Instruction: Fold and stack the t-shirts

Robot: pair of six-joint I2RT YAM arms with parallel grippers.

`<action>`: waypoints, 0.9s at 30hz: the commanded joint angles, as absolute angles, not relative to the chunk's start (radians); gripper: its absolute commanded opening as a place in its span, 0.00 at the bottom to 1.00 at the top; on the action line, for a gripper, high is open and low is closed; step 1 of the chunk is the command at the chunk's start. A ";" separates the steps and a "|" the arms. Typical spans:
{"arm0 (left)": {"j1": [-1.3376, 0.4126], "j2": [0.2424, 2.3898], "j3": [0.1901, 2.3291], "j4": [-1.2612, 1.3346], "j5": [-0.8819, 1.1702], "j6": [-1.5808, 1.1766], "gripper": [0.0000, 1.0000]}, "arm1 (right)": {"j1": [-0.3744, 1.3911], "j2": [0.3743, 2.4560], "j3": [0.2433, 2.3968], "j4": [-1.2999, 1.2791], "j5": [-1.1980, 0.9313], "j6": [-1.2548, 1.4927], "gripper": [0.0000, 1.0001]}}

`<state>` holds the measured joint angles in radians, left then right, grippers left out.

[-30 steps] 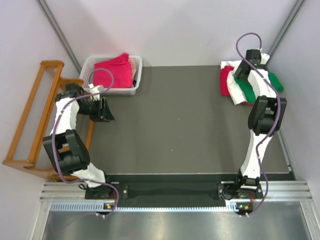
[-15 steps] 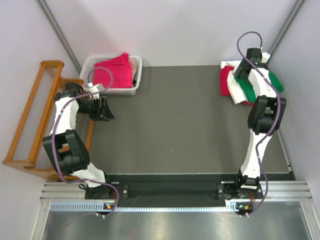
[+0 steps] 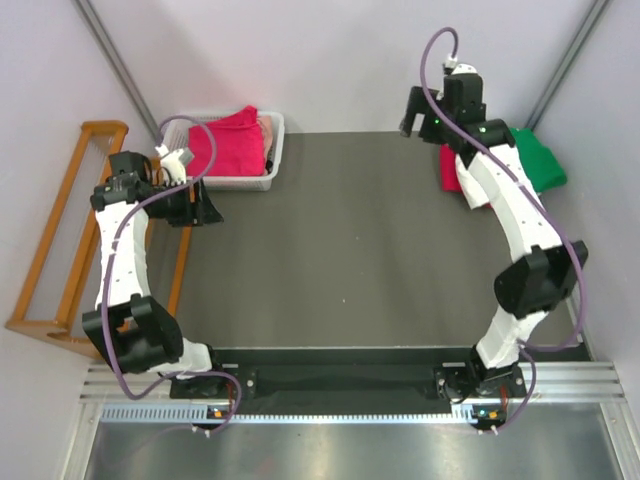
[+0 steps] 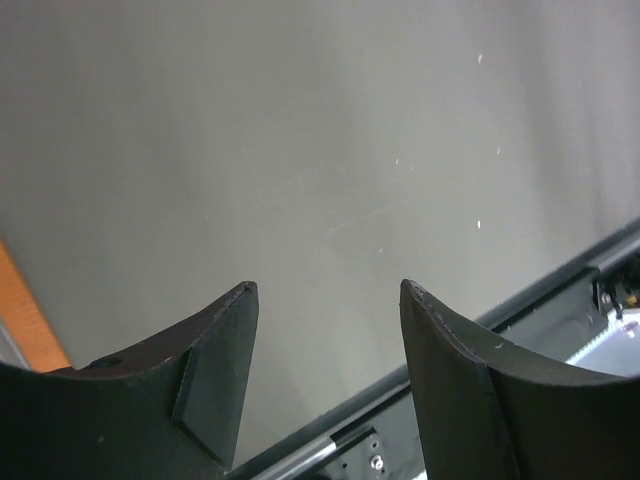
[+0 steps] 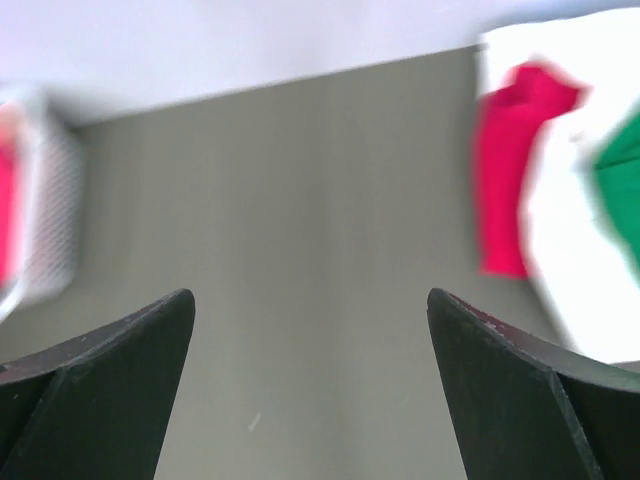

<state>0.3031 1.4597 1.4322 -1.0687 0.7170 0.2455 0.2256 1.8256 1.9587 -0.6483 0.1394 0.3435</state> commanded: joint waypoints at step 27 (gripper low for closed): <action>0.305 1.149 1.350 -0.894 0.672 0.107 0.87 | 0.589 1.063 1.028 -0.164 -0.196 0.334 1.00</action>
<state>0.3038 1.1267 1.3705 -0.9417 0.6392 0.1314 0.5747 1.0878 1.1095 -0.2123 -0.1761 0.3347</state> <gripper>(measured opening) 0.878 0.996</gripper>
